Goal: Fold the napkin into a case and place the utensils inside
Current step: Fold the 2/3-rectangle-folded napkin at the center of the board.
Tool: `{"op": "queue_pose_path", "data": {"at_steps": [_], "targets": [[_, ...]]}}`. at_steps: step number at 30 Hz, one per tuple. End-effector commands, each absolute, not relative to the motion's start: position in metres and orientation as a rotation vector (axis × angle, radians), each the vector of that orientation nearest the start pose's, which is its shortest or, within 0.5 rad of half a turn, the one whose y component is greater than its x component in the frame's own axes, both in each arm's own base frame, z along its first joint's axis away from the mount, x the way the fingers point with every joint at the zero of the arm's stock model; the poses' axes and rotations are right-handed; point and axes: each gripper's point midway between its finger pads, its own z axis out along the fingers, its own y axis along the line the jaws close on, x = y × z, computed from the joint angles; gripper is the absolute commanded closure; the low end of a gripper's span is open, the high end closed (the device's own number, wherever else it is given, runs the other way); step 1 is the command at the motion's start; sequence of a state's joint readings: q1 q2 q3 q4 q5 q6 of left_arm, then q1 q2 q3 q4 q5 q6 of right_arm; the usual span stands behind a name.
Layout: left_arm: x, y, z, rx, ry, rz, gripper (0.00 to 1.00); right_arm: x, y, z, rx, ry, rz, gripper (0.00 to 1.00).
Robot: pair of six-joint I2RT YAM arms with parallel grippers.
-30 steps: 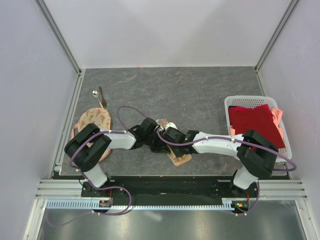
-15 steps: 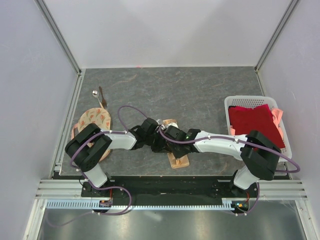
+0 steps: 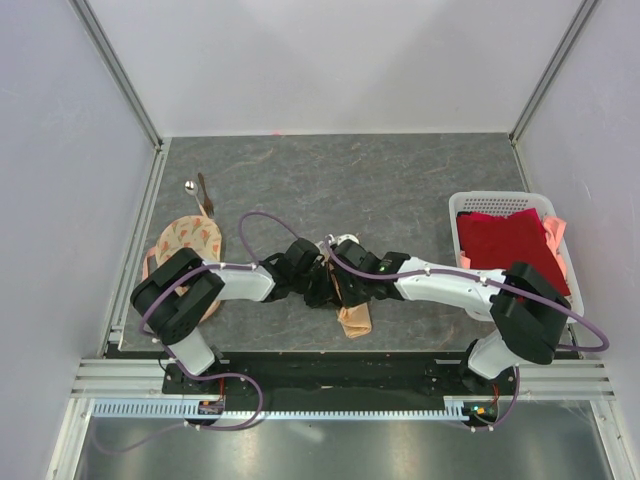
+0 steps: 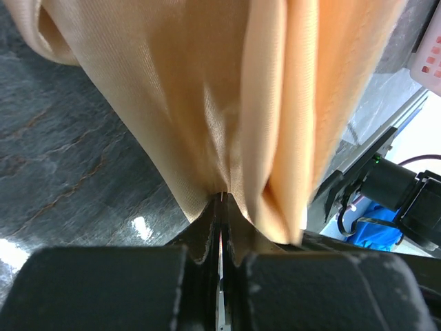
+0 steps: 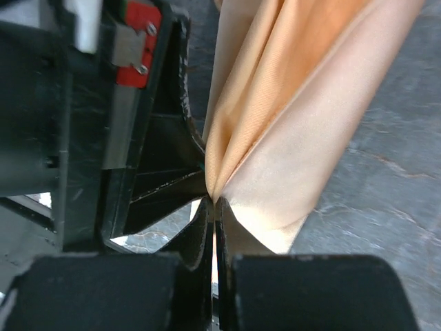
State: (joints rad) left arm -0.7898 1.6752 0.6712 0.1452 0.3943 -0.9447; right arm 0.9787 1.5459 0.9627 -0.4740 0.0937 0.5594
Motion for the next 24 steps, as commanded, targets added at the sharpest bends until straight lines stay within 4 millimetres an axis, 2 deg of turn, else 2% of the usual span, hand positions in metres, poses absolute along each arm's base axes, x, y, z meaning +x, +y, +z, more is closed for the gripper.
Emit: {"op": "queue_pose_path", "data": {"at_steps": [1, 9, 10, 12, 13, 15, 16, 18, 19, 21, 24], "targets": [[0.183, -0.318, 0.019, -0.026, 2.756, -1.072, 0.98, 0.174, 0.288, 0.038, -0.498, 2.672, 0.470, 1.00], [0.185, -0.314, 0.029, -0.016, 2.716, -1.057, 0.98, 0.172, 0.276, 0.026, -0.500, 2.682, 0.425, 1.00], [0.186, -0.313, 0.032, -0.017, 2.707, -1.056, 0.96, 0.173, 0.277, 0.027, -0.501, 2.677, 0.430, 0.94], [0.188, -0.310, 0.036, -0.023, 2.687, -1.039, 0.94, 0.174, 0.279, 0.027, -0.496, 2.674, 0.439, 0.91], [0.190, -0.310, 0.045, -0.016, 2.658, -1.052, 0.93, 0.175, 0.280, 0.028, -0.491, 2.673, 0.450, 0.87], [0.191, -0.306, 0.051, -0.013, 2.647, -1.030, 0.92, 0.175, 0.284, 0.031, -0.485, 2.671, 0.486, 0.76], [0.194, -0.305, 0.061, -0.006, 2.613, -1.040, 0.92, 0.177, 0.285, 0.035, -0.474, 2.665, 0.501, 0.68], [0.194, -0.296, 0.064, -0.008, 2.623, -0.983, 0.90, 0.181, 0.290, 0.048, -0.453, 2.639, 0.551, 0.63], [0.199, -0.292, 0.072, -0.011, 2.595, -0.976, 0.91, 0.185, 0.291, 0.058, -0.436, 2.613, 0.570, 0.57], [0.206, -0.282, 0.077, -0.012, 2.581, -0.916, 0.90, 0.195, 0.293, 0.073, -0.406, 2.576, 0.601, 0.53], [0.228, -0.270, 0.088, -0.035, 2.528, -0.857, 0.89, 0.225, 0.284, 0.095, -0.310, 2.509, 0.608, 0.43]]}}
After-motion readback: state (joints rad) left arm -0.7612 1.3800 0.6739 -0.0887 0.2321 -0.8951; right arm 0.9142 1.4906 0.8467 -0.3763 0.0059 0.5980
